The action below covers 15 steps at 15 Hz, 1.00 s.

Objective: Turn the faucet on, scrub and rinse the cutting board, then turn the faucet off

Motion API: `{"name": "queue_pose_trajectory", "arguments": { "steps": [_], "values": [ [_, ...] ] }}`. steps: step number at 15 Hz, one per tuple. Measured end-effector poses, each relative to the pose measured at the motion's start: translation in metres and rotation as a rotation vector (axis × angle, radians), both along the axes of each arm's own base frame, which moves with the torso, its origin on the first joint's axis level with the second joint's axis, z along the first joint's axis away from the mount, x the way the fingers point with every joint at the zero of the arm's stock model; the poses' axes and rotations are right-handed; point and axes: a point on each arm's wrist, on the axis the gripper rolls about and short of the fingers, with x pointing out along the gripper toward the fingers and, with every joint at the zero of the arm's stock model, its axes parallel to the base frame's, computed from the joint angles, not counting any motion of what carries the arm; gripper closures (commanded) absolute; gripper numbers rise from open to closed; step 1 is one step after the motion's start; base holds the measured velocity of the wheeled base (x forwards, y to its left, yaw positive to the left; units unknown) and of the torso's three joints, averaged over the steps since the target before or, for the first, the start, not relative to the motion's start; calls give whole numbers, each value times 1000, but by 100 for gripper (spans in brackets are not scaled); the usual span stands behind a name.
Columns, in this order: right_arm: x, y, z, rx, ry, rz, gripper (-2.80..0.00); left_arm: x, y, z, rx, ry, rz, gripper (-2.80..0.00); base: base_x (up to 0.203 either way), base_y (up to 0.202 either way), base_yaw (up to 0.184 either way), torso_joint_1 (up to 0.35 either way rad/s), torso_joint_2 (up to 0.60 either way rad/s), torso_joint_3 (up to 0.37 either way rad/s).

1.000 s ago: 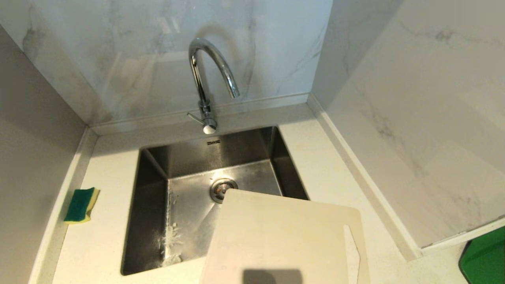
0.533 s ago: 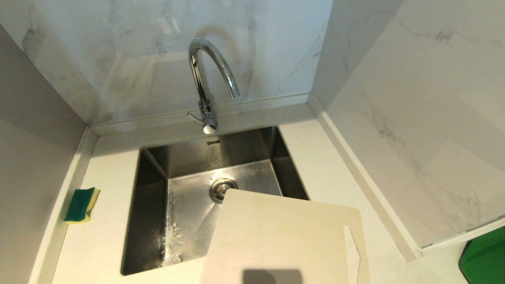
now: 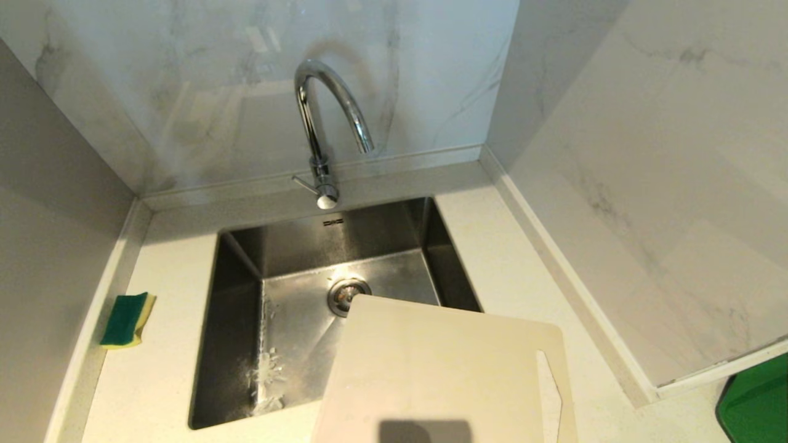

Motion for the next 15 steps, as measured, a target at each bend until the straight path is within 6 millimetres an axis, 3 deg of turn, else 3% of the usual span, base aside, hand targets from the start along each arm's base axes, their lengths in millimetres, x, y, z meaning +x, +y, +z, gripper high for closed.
{"name": "queue_pose_trajectory", "arguments": {
  "steps": [15],
  "values": [
    [0,0,0,2,0,-1,0,0,0,0,0,0,0,0,0,0,0,0,0,0]
  ]
}}
